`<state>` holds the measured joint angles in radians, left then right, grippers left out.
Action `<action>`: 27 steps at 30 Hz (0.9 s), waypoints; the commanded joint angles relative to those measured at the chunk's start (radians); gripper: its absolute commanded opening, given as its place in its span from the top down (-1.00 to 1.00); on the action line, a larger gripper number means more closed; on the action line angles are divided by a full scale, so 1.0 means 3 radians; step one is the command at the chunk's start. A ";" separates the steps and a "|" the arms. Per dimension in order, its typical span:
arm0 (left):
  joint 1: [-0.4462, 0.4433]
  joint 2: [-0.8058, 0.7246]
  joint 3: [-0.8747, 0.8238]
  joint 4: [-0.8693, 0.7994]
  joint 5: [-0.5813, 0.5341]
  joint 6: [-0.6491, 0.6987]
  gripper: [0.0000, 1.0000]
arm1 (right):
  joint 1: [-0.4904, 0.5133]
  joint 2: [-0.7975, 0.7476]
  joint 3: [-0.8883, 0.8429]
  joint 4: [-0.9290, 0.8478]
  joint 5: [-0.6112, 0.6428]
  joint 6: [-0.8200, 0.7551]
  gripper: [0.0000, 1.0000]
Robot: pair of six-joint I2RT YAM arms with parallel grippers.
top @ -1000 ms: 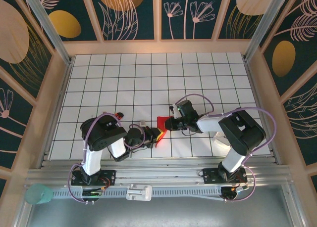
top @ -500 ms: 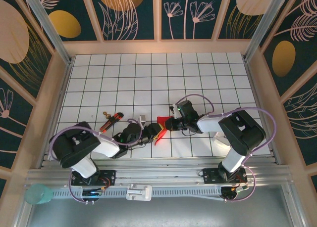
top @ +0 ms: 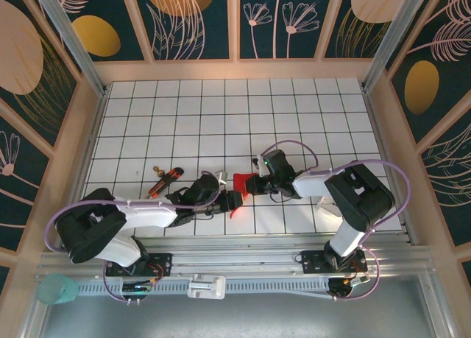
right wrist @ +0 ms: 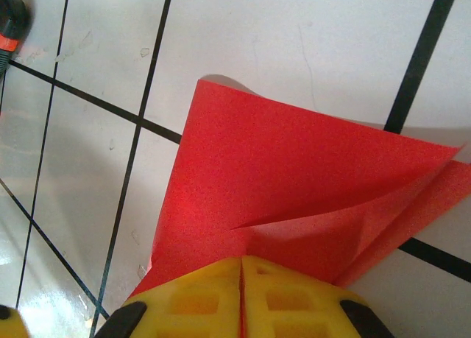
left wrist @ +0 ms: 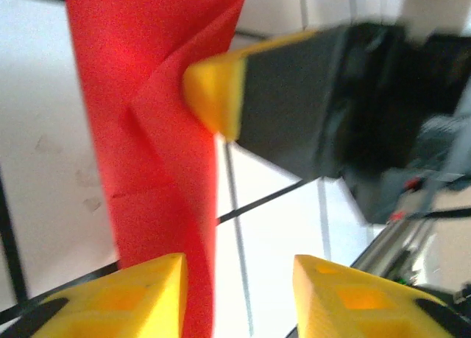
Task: Fold a paper plane with a square sheet of paper (pick it up from the middle)
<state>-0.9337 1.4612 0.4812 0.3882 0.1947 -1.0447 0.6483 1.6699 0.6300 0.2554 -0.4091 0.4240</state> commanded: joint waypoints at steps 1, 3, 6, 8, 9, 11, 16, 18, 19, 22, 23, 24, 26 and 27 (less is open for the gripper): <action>-0.0024 0.0066 0.0099 -0.0409 0.0082 0.0247 0.27 | 0.0012 0.0114 -0.0090 -0.0207 0.0167 -0.0053 0.82; -0.0026 0.0064 0.0090 -0.0432 0.0082 0.0255 0.38 | 0.0012 0.0104 -0.0091 -0.0211 0.0167 -0.0048 0.82; -0.0023 0.0034 0.0049 -0.0444 0.0091 0.0245 0.49 | 0.0015 0.0099 -0.0085 -0.0227 0.0177 -0.0058 0.82; -0.0025 -0.0001 0.0034 -0.0465 0.0074 0.0252 0.51 | 0.0012 0.0096 -0.0080 -0.0231 0.0177 -0.0056 0.82; -0.0023 -0.0017 0.0034 -0.0488 0.0059 0.0272 0.50 | 0.0012 0.0098 -0.0080 -0.0226 0.0177 -0.0058 0.83; -0.0023 -0.0042 0.0037 -0.0541 0.0032 0.0300 0.47 | 0.0012 0.0104 -0.0080 -0.0219 0.0173 -0.0052 0.83; -0.0025 -0.0078 0.0042 -0.0615 0.0017 0.0360 0.49 | 0.0012 0.0094 -0.0090 -0.0227 0.0178 -0.0051 0.83; -0.0025 -0.0092 0.0037 -0.0606 0.0031 0.0367 0.51 | 0.0012 0.0093 -0.0091 -0.0232 0.0182 -0.0053 0.83; -0.0027 -0.0095 0.0037 -0.0611 0.0042 0.0370 0.52 | 0.0012 0.0094 -0.0093 -0.0231 0.0183 -0.0051 0.82; -0.0026 -0.0112 0.0028 -0.0623 0.0061 0.0373 0.57 | 0.0011 0.0101 -0.0091 -0.0229 0.0183 -0.0053 0.84; -0.0026 -0.0122 0.0027 -0.0631 0.0060 0.0377 0.57 | 0.0012 0.0106 -0.0091 -0.0227 0.0178 -0.0049 0.84; -0.0022 -0.0132 0.0020 -0.0630 0.0064 0.0375 0.57 | 0.0012 0.0113 -0.0091 -0.0227 0.0183 -0.0053 0.83; -0.0029 -0.0156 0.0017 -0.0634 0.0076 0.0381 0.59 | 0.0012 0.0119 -0.0085 -0.0233 0.0183 -0.0053 0.84; -0.0032 -0.0161 0.0024 -0.0632 0.0086 0.0384 0.61 | 0.0012 0.0117 -0.0085 -0.0227 0.0182 -0.0054 0.84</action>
<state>-0.9371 1.4361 0.4854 0.2546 0.2138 -0.9466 0.6483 1.6699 0.6300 0.2550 -0.4053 0.4240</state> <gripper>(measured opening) 0.202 0.083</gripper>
